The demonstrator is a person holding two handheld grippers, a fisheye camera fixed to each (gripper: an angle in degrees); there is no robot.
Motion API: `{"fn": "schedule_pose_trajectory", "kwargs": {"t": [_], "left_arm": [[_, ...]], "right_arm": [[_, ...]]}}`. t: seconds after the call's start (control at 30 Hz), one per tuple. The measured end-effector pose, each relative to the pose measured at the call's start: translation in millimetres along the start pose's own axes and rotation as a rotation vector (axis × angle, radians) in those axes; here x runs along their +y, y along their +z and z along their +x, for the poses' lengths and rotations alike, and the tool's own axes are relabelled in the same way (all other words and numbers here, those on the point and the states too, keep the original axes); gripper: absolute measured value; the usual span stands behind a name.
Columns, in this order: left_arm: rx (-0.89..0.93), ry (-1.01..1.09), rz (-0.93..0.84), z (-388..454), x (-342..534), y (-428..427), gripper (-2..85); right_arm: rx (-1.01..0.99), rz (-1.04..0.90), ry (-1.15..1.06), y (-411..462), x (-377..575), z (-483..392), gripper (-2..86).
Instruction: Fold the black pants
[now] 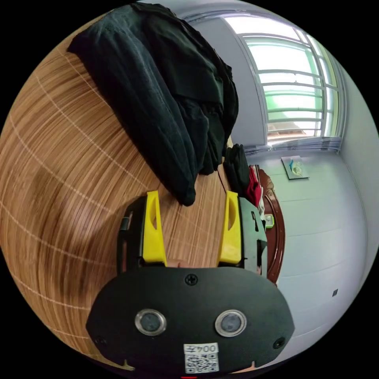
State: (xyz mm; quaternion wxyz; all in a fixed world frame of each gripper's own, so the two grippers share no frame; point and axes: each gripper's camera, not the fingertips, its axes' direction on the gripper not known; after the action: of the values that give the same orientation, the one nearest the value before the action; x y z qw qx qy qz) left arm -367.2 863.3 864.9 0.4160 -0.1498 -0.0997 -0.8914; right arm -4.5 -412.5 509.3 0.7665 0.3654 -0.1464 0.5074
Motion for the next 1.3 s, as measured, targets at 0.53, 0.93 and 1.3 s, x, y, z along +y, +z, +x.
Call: {"fn": "schedule_pose_trajectory", "kwargs": {"t": [0.53,0.93,1.3], "left_arm": [[0.01,0.374,0.023,14,-14,-155,5.3],[-0.01,0.33,0.092,-104,209,-479,4.3],[0.074,0.486,-0.177,-4,292,-358,4.8]], "right_arm": [[0.086,-0.007,0.02,21,6,-36,-0.4],[0.063,-0.007,0.045,31,27,-71,-0.7],[-0.078,0.097,-0.151,14,83,-185,-0.7]]}}
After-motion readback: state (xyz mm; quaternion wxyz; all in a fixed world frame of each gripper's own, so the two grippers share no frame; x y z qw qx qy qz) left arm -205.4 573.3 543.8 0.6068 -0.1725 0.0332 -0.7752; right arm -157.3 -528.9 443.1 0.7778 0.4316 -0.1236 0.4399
